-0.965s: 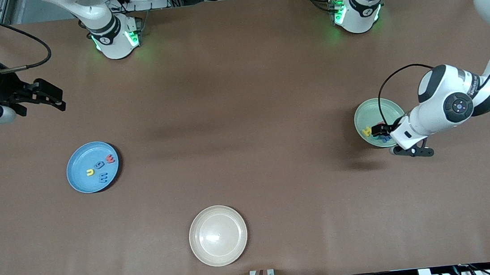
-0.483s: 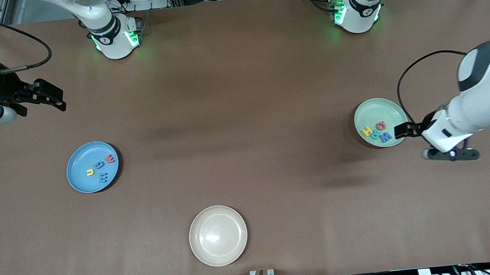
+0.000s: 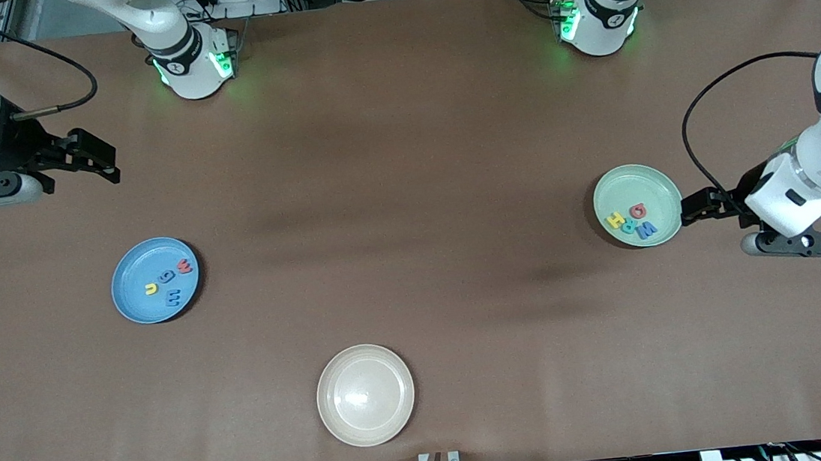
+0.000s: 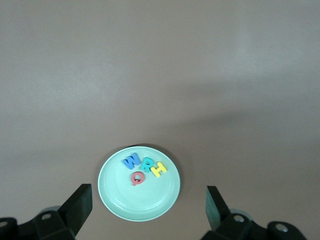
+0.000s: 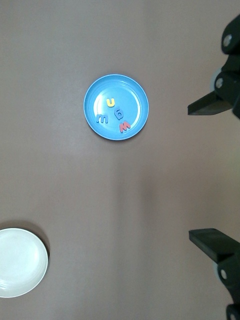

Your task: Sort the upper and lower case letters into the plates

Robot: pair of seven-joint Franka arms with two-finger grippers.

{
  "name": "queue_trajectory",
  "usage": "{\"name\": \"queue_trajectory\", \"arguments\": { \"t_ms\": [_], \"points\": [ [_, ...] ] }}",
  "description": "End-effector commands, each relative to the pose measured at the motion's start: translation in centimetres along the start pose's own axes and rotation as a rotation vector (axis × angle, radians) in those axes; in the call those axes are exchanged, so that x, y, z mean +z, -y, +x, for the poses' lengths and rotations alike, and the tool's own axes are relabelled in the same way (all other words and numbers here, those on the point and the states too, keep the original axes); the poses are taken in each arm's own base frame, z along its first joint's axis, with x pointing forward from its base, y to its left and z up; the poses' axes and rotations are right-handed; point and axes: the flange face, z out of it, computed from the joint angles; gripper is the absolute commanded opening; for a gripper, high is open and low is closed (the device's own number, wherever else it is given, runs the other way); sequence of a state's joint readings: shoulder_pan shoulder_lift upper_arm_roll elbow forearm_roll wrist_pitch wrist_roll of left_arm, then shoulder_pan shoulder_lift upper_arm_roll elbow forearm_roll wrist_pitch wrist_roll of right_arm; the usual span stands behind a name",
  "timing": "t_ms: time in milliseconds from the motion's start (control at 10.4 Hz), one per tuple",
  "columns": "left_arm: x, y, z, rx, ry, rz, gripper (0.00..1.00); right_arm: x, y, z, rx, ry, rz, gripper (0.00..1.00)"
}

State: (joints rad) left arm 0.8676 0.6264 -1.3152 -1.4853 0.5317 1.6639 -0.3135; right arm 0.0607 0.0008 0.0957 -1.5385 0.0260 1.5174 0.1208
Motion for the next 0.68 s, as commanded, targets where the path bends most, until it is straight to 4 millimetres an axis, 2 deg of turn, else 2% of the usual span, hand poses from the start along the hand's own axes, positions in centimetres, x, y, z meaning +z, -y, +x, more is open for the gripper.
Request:
{"name": "queue_trajectory", "arguments": {
  "t_ms": [0, 193, 290, 386, 579],
  "points": [
    [-5.0, -3.5, -2.4, -0.015, -0.025, 0.042, 1.00, -0.4, 0.1, 0.1, 0.011, -0.006, -0.011, 1.00],
    [-5.6, -4.3, -3.0, -0.074, -0.006, 0.017, 1.00, -0.4, 0.0, 0.2, 0.014, -0.006, -0.011, 1.00],
    [-5.7, -3.5, -3.1, -0.130, 0.007, -0.004, 1.00, -0.4, 0.1, 0.1, 0.013, -0.006, -0.009, 1.00],
    [-7.1, -3.2, -3.7, -0.188, -0.004, -0.030, 1.00, -0.4, -0.1, 0.2, 0.016, -0.006, -0.009, 1.00],
    [-7.9, -2.7, -4.2, -0.244, -0.012, -0.026, 1.00, -0.4, 0.1, 0.1, 0.013, -0.006, -0.009, 1.00]
  ]
}}
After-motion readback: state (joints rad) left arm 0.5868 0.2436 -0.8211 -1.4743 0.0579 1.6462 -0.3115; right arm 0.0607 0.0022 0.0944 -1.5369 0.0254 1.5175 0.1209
